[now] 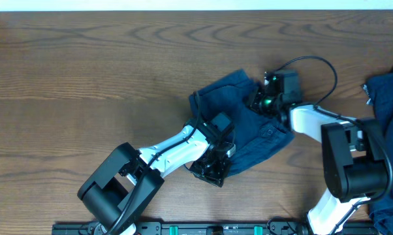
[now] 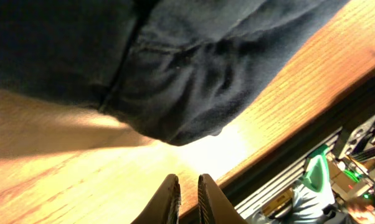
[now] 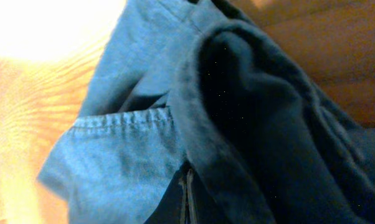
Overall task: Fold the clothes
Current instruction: 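Tuck and smooth the folded shorts with both grippers at the center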
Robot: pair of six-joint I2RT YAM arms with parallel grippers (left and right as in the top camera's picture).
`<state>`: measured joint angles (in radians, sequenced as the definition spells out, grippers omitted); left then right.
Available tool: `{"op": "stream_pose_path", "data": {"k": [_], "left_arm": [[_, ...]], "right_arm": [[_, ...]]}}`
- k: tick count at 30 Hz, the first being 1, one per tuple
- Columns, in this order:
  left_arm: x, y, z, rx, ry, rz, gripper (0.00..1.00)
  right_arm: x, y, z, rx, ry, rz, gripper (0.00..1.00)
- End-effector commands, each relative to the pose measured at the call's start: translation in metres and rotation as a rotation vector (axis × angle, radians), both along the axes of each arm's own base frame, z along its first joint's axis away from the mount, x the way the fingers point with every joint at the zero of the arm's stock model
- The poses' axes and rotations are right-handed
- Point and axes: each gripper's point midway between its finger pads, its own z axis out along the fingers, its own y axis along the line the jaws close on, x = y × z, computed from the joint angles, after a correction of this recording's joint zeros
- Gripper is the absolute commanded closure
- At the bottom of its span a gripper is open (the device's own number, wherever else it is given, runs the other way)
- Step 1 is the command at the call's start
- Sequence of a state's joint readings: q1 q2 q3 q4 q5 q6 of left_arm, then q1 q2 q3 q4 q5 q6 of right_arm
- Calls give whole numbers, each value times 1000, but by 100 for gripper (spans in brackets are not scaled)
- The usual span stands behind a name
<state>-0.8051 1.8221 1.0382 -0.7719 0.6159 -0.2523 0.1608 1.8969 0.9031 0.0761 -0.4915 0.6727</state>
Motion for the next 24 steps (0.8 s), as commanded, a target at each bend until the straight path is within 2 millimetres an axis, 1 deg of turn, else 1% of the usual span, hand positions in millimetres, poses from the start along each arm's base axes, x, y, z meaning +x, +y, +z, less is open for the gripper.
{"op": "stream_pose_path", "data": {"k": [1,3,5,7,8,10,12,13,15,17,19,20,21,22,24], "left_arm": [[2,6,0,13,-31,-26,87],[4,8,5,3,-40,-29,91],[12,10,15,-11,-55,-5,91],[27,12,33,-46,-95,37,91],[35,13,42,-68,-120,59,90],[53,17,60,-115,-181,108,78],[74,24,75,-157,-252,163,65],[86,29,81,-166,-295,194,58],[101,36,85,-170,-335,237,48],[110,40,85,-168,-334,289,45],[111,40,81,-157,-316,315,45],[109,40,79,-156,-303,316,46],[105,36,76,-166,-280,307,57],[100,33,74,-173,-263,296,73],[89,26,68,-180,-226,269,90]], "right_arm": [[3,9,44,94,-115,166,99],[-4,6,62,102,-126,197,99],[-16,-1,78,63,-138,226,99],[-31,-10,85,-16,-120,234,98],[-39,-17,84,-62,-89,220,97],[-59,-32,76,-168,-2,187,96],[-79,-47,64,-270,99,162,96],[-90,-53,56,-315,153,159,96],[-104,-59,42,-367,221,162,96],[-113,-63,27,-398,268,167,96],[-118,-66,12,-410,299,170,96],[-120,-66,5,-411,311,173,96],[-122,-67,-5,-416,332,175,97],[-124,-68,-11,-421,346,176,97],[-131,-71,-26,-439,402,179,99]]}}
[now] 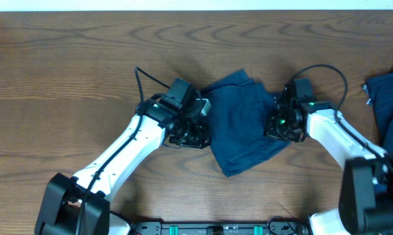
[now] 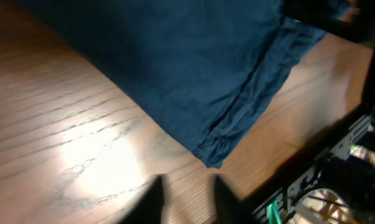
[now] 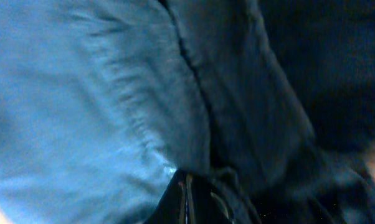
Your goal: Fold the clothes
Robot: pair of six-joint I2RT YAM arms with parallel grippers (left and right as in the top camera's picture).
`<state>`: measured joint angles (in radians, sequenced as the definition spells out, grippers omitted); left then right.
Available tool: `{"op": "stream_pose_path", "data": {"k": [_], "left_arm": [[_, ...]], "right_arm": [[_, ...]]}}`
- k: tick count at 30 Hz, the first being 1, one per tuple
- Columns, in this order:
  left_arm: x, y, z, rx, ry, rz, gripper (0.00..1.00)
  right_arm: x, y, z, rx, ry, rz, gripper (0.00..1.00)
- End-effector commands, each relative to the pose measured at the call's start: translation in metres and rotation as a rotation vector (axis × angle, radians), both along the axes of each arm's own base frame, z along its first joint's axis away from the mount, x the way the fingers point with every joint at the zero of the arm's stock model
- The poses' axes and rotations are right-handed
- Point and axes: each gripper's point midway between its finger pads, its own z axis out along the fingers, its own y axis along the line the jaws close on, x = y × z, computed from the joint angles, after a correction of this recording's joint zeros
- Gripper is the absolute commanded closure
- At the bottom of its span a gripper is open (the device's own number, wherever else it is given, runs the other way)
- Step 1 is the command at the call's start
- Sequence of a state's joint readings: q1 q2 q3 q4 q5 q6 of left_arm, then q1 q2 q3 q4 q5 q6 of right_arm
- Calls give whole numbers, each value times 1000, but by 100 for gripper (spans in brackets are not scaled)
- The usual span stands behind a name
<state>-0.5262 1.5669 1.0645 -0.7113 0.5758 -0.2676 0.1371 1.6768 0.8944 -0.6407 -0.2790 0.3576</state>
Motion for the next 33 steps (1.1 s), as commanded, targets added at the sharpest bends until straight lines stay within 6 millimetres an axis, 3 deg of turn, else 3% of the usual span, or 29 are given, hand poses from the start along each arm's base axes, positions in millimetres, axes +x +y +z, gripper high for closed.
{"op": "stream_pose_path", "data": {"k": [1,4,9,12,14,19,29,33], "left_arm": [[-20,-10,-13,-2,69,-48,93],[-33,-20,-21,12,82,-106,94],[-40,-21,-32,60,88,-126,94],[-39,-19,-33,73,88,-123,94],[-42,-17,-34,80,98,-123,94],[-47,3,-43,195,114,-107,94],[-75,33,-84,314,260,98,94],[-76,34,-96,299,247,115,94]], "right_arm": [[-19,-11,-29,-79,101,14,99],[-43,-4,-40,-34,240,-31,99],[-81,51,-28,211,437,-16,99],[-86,75,-24,256,437,33,99],[-83,80,-25,258,417,46,99],[-61,80,-18,286,329,53,99],[23,86,60,399,-218,198,99],[51,96,72,408,-369,229,99]]}}
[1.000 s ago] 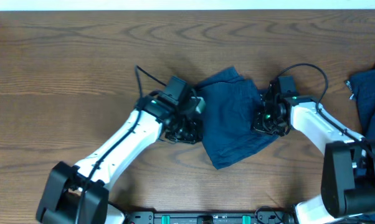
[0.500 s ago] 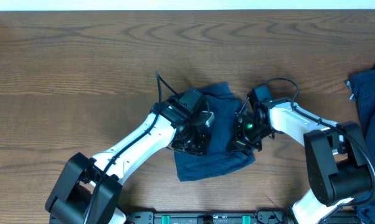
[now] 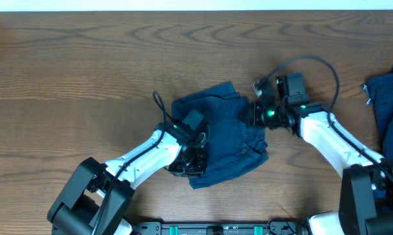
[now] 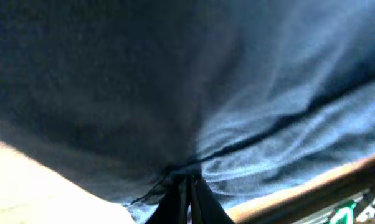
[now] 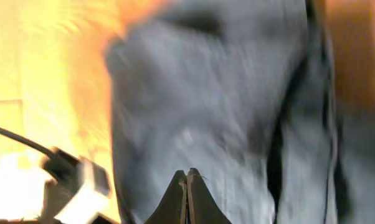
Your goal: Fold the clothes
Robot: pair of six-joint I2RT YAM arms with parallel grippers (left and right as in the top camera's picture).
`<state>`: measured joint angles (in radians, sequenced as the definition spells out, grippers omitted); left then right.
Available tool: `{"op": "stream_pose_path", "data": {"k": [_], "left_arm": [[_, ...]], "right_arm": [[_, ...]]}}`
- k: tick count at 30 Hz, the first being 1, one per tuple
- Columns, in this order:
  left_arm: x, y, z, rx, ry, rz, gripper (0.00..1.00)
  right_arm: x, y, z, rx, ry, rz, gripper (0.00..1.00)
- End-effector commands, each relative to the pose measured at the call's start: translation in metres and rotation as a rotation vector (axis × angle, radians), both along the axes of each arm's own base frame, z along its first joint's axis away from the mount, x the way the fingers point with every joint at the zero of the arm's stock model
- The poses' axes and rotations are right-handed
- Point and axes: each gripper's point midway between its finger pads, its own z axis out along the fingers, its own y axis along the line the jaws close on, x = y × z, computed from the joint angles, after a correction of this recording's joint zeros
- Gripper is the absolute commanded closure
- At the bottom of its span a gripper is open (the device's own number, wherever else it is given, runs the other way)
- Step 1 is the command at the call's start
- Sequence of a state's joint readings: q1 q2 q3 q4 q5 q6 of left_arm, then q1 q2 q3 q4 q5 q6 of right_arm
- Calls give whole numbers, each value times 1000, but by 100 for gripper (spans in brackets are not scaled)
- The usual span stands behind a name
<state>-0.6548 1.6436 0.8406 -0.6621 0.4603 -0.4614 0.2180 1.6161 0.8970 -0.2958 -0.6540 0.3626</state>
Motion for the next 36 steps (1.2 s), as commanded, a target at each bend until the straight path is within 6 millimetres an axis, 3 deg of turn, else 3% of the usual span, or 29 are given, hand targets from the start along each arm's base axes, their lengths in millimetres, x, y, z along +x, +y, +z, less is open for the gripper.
{"op": "stream_pose_path", "data": {"k": [1,4,8,12,18,21,24,27,31,36], "left_arm": [[-2,8,-10,41,8,50,94],[4,6,-10,28,-14,55,94],[21,12,-11,21,-49,103,94],[48,29,-10,17,-91,180,94],[113,60,2,-66,-222,336,94],[148,69,25,-163,-284,390,94],[168,71,52,-262,-316,388,94],[173,71,80,-336,-308,362,93],[151,69,102,-338,-247,296,89],[97,59,96,-276,-95,181,86]], "right_arm": [[10,5,-3,-21,-58,8,99],[21,7,-26,-98,-43,-66,99],[26,-4,-75,-243,35,-184,99],[8,-15,-107,-278,194,-248,99],[-48,-43,-119,-352,531,-393,99],[-84,-51,-117,-419,662,-372,99],[-106,-46,-111,-424,744,-337,99],[-104,-35,-101,-388,689,-250,99],[-76,-13,-69,-280,389,-21,99],[-47,-3,-16,-248,25,131,91]]}}
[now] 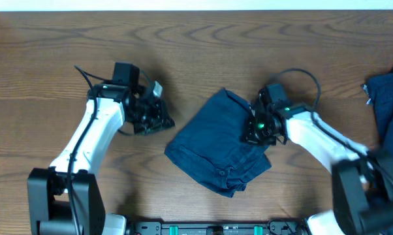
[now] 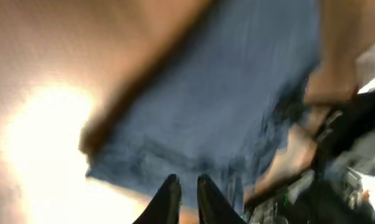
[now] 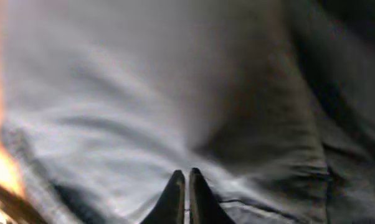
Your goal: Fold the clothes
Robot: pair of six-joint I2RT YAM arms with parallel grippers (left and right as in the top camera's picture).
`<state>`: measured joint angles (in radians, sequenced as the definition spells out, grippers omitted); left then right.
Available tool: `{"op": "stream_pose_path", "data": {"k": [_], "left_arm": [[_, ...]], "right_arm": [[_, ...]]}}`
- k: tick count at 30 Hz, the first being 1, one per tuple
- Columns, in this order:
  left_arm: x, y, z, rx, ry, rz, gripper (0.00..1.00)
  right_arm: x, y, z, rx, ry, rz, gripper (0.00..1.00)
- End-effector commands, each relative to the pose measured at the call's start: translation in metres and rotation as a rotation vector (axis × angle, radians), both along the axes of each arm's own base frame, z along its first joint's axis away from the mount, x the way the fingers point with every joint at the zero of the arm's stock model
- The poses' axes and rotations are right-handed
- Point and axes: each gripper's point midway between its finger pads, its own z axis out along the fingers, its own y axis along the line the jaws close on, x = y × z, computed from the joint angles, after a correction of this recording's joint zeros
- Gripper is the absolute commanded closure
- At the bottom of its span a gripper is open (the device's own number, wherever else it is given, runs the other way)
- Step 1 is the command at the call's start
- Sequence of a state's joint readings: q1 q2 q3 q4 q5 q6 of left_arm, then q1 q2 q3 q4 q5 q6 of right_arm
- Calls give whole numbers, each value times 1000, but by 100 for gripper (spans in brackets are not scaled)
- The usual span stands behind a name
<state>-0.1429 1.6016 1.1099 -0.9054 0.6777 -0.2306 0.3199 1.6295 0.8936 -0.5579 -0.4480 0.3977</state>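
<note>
A dark blue garment [image 1: 217, 145] lies folded into a slanted bundle at the table's middle, its hem and a button toward the front edge. My right gripper [image 1: 250, 135] rests on its right edge. In the right wrist view the fingers [image 3: 177, 186] are pressed together on the pale blue cloth [image 3: 113, 93], with a crease running off from their tips. My left gripper [image 1: 162, 119] hangs left of the garment, apart from it. The blurred left wrist view shows its fingertips [image 2: 170, 185] with a narrow gap and nothing between them, and the garment [image 2: 225, 112] ahead.
More dark blue clothing [image 1: 387, 94] lies at the table's right edge. A black rail [image 1: 216, 228] runs along the front edge. Bare wooden table [image 1: 46, 72] stretches to the left and back.
My left gripper let go of the cloth and now stands up and to the left, off the garment. The garment has turned into a tidier slanted bundle. My right gripper sits lower on its right edge.
First the crumpled garment lay between both grippers, the left at its front edge, the right shut at its back corner. Then the left stood open at its left side. Then it was shut on the cloth. Now it is free and the bundle is compact.
</note>
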Motion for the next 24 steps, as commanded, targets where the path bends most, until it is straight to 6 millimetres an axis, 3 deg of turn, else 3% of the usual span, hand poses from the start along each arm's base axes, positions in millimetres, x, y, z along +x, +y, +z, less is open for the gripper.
{"op": "stream_pose_path", "data": {"k": [1,5,8,11,16,20,24], "left_arm": [[-26,-13,-2,15,6,-137,87],[-58,-27,-34,30,56,-208,86],[-75,-32,-63,37,85,-186,83],[-78,-30,-82,33,56,-172,83],[-41,-19,-91,84,-89,-102,85],[2,-19,-78,47,-221,-19,86],[47,-10,-45,-11,-308,82,86]], "right_arm": [[13,6,36,14,-230,161,87],[31,3,40,-21,-313,140,82],[40,-8,23,-104,-310,113,83],[43,-16,-5,-169,-263,102,84],[14,-26,-54,-209,-11,2,95],[0,-31,-64,-251,56,7,94],[-4,-31,-61,-253,63,11,94]]}}
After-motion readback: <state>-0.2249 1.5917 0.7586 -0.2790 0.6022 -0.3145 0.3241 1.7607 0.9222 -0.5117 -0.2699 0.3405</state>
